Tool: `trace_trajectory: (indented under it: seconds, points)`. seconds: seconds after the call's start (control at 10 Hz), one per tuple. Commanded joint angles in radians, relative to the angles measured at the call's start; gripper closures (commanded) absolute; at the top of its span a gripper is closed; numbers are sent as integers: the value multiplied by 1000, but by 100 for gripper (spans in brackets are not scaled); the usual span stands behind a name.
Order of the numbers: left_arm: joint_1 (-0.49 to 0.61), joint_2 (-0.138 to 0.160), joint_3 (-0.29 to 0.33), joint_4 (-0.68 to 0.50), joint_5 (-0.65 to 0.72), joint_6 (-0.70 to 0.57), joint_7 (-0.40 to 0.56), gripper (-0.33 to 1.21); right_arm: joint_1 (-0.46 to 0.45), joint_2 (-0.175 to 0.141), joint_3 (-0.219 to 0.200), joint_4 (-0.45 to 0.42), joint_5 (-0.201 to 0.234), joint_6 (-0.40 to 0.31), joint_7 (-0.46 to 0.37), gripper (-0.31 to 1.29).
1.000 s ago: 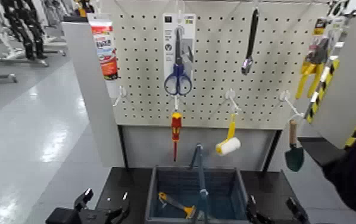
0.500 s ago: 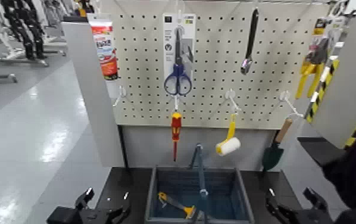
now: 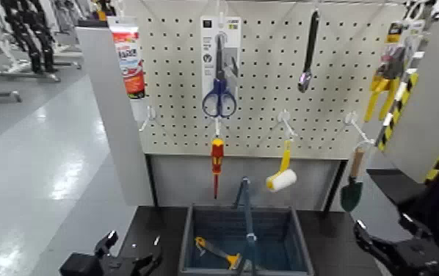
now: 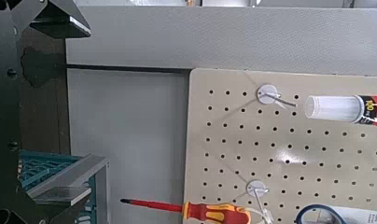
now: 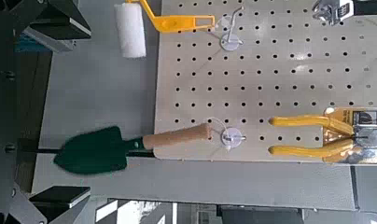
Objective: Put the tool with the wooden handle into the crate.
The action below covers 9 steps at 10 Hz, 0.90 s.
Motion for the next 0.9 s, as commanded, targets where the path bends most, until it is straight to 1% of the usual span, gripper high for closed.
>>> trace_trajectory:
  seconds: [0.1,0.2,0.3,0.5,0.6,0.8,0.9]
  points:
    - [-3,0,0,3,0,0,-2,11,-53,-46,-29,1,3,91,64,12]
    - [-3,0,0,3,0,0,-3,11,-76,-67,-40,10,3,113,85,12]
    - [-3,0,0,3,2,0,-3,11,-96,-95,-49,22,-6,134,105,12]
    - [-3,0,0,4,4,0,-3,11,-145,-147,-51,67,-21,165,140,12]
    - [-3,0,0,4,5,-2,-3,11,-169,-172,-48,86,-24,177,156,12]
    - [-3,0,0,4,5,-2,-3,11,-215,-210,-40,114,-23,206,192,12]
    - [-4,-2,0,6,5,-3,-3,11,-244,-230,-26,136,-23,222,214,12]
